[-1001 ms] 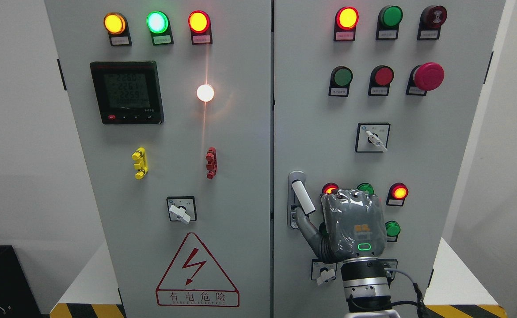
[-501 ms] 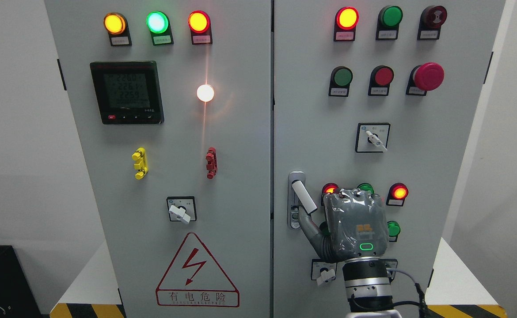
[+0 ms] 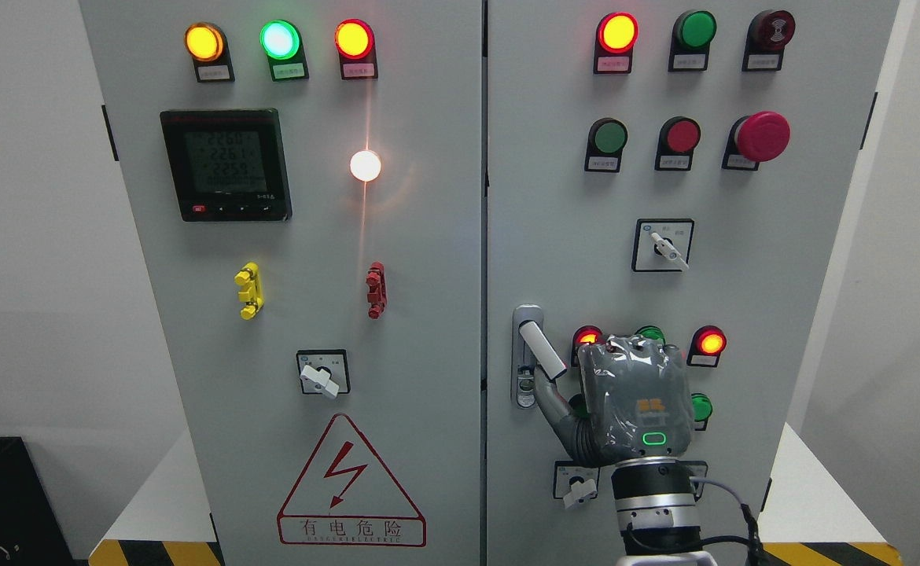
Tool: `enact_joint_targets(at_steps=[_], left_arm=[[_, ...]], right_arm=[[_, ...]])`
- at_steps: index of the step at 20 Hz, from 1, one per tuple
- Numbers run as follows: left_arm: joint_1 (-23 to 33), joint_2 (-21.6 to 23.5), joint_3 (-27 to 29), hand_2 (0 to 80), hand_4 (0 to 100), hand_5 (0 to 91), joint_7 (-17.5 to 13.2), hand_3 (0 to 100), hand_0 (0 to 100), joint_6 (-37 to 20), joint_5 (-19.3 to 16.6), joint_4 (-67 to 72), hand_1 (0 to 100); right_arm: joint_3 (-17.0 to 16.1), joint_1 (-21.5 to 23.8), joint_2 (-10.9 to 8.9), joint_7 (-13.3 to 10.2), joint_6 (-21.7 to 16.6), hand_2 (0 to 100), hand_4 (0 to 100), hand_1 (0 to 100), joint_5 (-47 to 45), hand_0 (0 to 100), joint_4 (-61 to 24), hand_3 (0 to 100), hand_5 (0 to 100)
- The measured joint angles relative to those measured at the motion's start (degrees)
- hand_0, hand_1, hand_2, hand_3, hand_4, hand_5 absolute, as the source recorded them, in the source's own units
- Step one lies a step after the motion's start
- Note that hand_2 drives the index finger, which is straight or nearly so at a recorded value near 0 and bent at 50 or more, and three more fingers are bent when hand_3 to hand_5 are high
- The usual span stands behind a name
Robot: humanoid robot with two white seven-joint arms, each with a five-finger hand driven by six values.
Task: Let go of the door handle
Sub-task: 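Rotate the silver latch handle sideways with the right hand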
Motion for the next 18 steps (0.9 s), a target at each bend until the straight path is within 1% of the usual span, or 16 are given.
enact_joint_targets(at_steps=[18], left_arm=[[0.0, 0.0, 0.0, 0.0, 0, 0.0, 0.0, 0, 12, 0.0, 0.0, 0.0, 56]], right_arm=[[-0.44, -0.13, 0.0, 0.37, -0.11, 100, 100, 34, 0.0, 51, -0.39, 100, 100]])
